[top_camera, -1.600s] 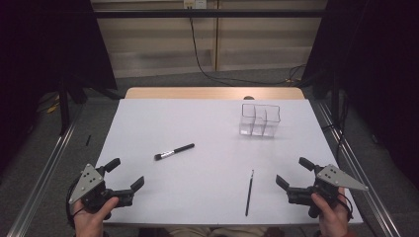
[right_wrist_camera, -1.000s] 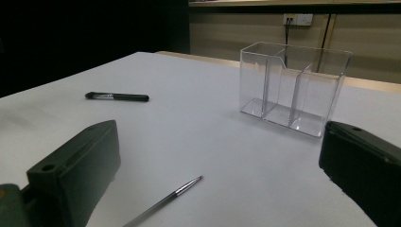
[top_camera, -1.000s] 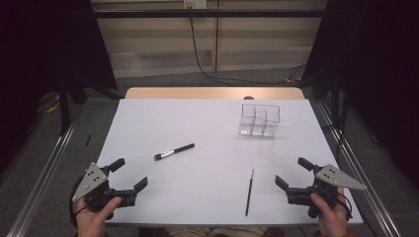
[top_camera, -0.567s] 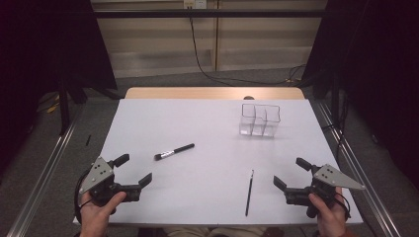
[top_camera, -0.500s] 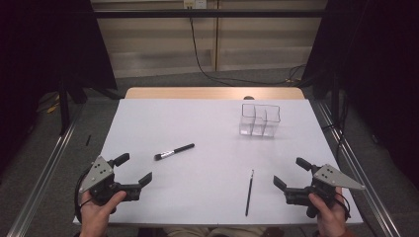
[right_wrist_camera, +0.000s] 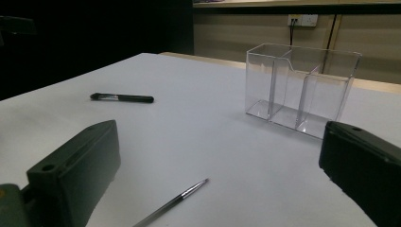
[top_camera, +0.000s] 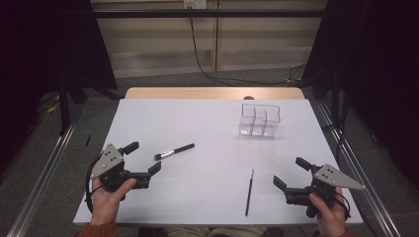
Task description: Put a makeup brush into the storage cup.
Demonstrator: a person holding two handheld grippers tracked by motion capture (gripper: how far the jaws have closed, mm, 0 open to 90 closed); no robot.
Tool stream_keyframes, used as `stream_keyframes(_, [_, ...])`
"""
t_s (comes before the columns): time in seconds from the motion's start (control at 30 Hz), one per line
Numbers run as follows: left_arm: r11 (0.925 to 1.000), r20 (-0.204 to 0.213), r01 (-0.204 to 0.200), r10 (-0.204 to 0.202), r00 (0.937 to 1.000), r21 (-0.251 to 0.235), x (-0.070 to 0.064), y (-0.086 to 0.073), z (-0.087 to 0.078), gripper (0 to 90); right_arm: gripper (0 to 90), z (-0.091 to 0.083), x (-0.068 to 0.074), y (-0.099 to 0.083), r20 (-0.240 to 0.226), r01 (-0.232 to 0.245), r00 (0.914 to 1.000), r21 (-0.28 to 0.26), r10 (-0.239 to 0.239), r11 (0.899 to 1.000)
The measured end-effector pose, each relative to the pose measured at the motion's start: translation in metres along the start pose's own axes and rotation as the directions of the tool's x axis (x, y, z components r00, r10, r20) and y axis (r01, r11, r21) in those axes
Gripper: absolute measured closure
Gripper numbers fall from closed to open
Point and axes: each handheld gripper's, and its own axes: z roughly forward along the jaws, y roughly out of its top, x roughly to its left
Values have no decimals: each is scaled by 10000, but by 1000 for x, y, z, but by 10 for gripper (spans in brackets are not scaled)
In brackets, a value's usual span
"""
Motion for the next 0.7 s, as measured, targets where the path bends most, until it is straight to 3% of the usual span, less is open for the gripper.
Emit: stream_keyframes(0.7, [9999,291,60,-57,9996,-105,14,17,32,26,0,1,0,0,-64,-15,10000,-47,14,10000])
